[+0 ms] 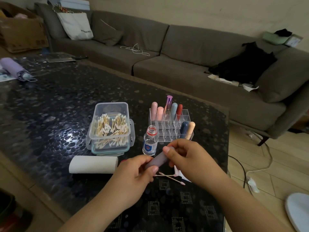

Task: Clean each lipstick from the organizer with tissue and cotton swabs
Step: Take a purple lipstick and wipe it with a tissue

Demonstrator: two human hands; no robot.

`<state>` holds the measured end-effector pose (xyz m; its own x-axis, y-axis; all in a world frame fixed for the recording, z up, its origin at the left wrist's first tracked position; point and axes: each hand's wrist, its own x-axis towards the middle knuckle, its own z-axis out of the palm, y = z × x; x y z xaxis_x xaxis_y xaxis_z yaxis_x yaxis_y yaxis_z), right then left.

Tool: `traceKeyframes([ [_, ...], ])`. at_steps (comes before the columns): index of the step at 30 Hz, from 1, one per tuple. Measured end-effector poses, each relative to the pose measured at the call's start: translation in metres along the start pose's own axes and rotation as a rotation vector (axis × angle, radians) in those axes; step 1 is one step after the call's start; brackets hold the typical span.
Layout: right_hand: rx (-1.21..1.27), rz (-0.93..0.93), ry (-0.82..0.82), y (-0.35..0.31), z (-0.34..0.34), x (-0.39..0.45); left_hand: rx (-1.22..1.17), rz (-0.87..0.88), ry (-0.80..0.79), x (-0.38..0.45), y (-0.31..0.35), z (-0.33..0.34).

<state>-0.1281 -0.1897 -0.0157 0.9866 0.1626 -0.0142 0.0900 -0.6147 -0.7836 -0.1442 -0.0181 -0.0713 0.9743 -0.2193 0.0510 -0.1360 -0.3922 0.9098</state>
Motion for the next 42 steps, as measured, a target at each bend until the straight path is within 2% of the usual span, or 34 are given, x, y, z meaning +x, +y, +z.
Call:
traceKeyframes([
  [8,0.226,0.111,0.144,0.004,-0.018,0.014,-0.094,-0.053,0.068,0.004,-0.002,-0.004],
  [11,0.251,0.176,0.101,0.016,-0.019,0.018,-0.109,-0.089,0.135,0.006,-0.003,-0.004],
  [15,0.001,0.255,-0.035,0.038,-0.009,0.022,-0.237,-0.127,0.215,0.011,-0.004,-0.005],
  [20,-0.303,0.111,-0.029,0.042,0.008,0.027,-0.372,-0.142,0.221,0.012,-0.001,-0.003],
  [30,-0.48,0.088,-0.043,0.044,0.015,0.029,-0.497,-0.183,0.199,0.011,0.005,-0.002],
  [32,-0.399,0.016,0.031,0.038,0.009,0.027,-0.56,-0.179,0.192,0.01,0.008,-0.002],
  [35,0.012,-0.071,0.123,0.019,-0.004,0.019,-0.613,-0.162,0.178,0.009,0.012,-0.002],
  [37,0.205,-0.109,0.072,0.008,-0.006,0.012,-0.613,-0.136,0.166,0.009,0.014,-0.001],
  [42,0.33,-0.152,0.007,0.003,0.001,0.008,-0.613,-0.097,0.136,0.008,0.02,0.001],
])
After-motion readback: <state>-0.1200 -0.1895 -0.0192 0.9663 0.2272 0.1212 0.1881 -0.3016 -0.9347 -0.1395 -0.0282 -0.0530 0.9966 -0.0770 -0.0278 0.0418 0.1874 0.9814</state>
